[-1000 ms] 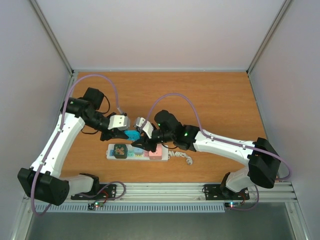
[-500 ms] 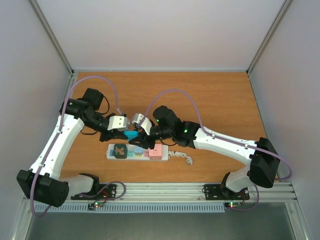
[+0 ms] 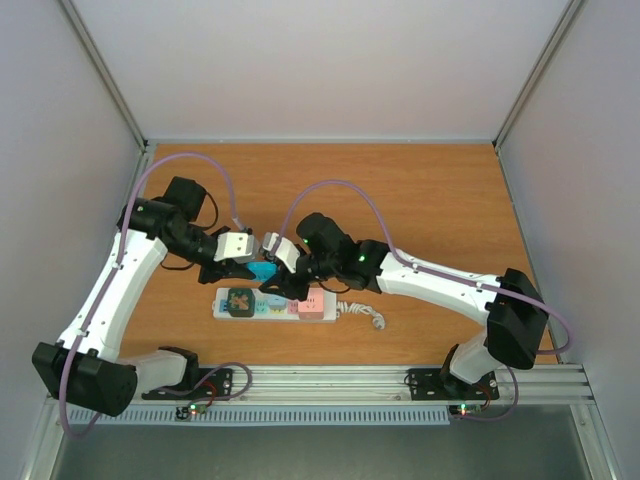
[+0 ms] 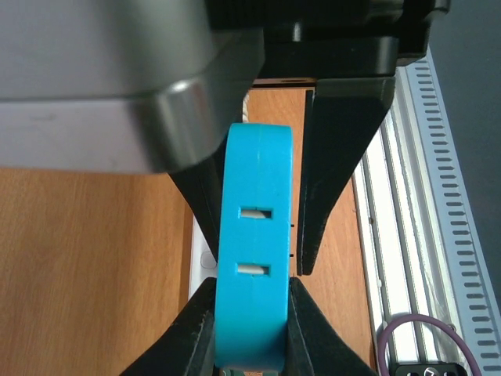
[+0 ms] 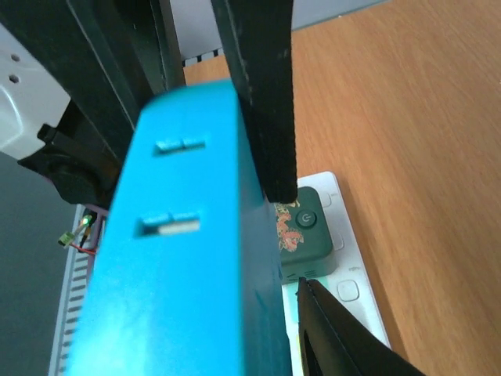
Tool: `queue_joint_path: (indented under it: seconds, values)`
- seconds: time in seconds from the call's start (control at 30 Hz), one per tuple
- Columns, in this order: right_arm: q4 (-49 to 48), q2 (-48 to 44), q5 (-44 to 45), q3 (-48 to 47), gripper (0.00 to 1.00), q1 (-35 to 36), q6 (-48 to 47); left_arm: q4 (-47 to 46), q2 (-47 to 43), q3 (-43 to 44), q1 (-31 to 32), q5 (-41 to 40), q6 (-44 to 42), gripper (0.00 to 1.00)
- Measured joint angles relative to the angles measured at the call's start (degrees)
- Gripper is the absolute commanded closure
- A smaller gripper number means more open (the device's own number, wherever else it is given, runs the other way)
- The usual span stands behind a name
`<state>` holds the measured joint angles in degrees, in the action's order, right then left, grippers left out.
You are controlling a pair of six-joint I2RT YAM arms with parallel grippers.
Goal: Insert the plug
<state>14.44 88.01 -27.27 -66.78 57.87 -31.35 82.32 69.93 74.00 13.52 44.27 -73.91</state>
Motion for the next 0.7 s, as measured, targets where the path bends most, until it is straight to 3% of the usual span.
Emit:
queue_joint_path:
  seconds: [0.07,0.17,0.5,0.7]
  values:
    - [0.26,0.02,-0.02,-0.59,0.53,0.0,-0.13,0.0,0.0,0.0,0.0,-0.02,0.0,0.99]
    - [0.22,0.02,-0.04,-1.11,0.49,0.0,0.26,0.0,0.0,-0.02,0.0,-0.09,-0.02,0.99]
    - [1.81,0.02,-0.83,-2.97,0.68,0.0,0.44,0.0,-0.15,-0.26,0.0,-0.46,-0.09,0.99]
    - [3.08,0.33,-0.39,-3.3,0.68,0.0,0.26,0.0,-0.37,-0.26,0.0,-1.07,-0.07,0.99]
